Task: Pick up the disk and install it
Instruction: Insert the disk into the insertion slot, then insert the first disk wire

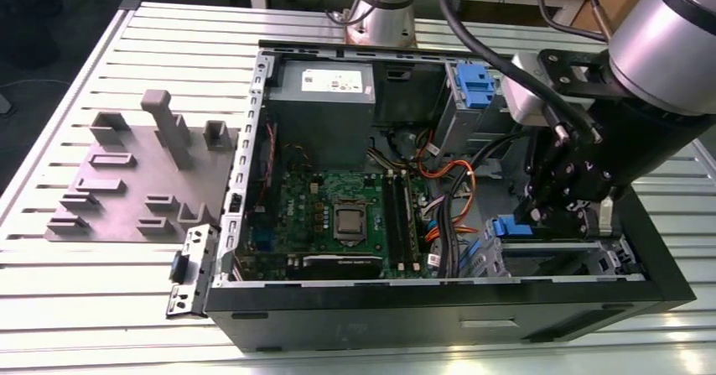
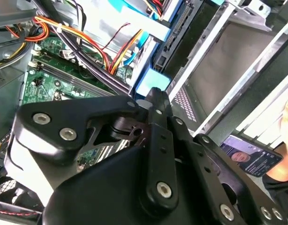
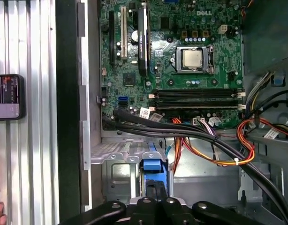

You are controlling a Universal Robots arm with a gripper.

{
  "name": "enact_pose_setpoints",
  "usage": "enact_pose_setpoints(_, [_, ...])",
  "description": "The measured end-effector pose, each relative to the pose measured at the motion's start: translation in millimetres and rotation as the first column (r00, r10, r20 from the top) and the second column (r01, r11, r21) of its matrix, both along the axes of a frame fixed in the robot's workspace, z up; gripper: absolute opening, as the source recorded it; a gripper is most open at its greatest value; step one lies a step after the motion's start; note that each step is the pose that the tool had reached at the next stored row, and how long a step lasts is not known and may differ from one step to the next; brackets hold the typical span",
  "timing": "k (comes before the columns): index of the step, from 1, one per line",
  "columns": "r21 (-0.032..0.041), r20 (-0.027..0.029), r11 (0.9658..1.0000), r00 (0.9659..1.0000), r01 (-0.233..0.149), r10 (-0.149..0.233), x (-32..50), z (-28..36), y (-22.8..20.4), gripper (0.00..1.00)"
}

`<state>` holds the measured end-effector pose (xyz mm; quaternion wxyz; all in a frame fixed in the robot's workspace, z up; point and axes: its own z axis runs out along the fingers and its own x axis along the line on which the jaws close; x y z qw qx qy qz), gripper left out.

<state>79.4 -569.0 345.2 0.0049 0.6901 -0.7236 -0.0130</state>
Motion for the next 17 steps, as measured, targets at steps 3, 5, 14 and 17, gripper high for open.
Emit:
enact_pose_setpoints(3, [-0.0004, 0.0000, 1.0000, 1.0000, -0.003, 0.003, 0.9, -1.0, 0.0, 0.11])
enact_pose_setpoints(5, [-0.0001, 0.0001, 1.0000, 1.0000, -0.007, 0.007, 0.9, -1.3, 0.0, 0.11])
enact_pose_setpoints(14, [-0.0001, 0.0000, 1.0000, 1.0000, -0.010, 0.010, 1.0, -1.4, 0.0, 0.11])
enact_pose_setpoints(17, [-0.0001, 0.0000, 1.0000, 1.0000, -0.010, 0.010, 1.0, -1.4, 0.0, 0.11])
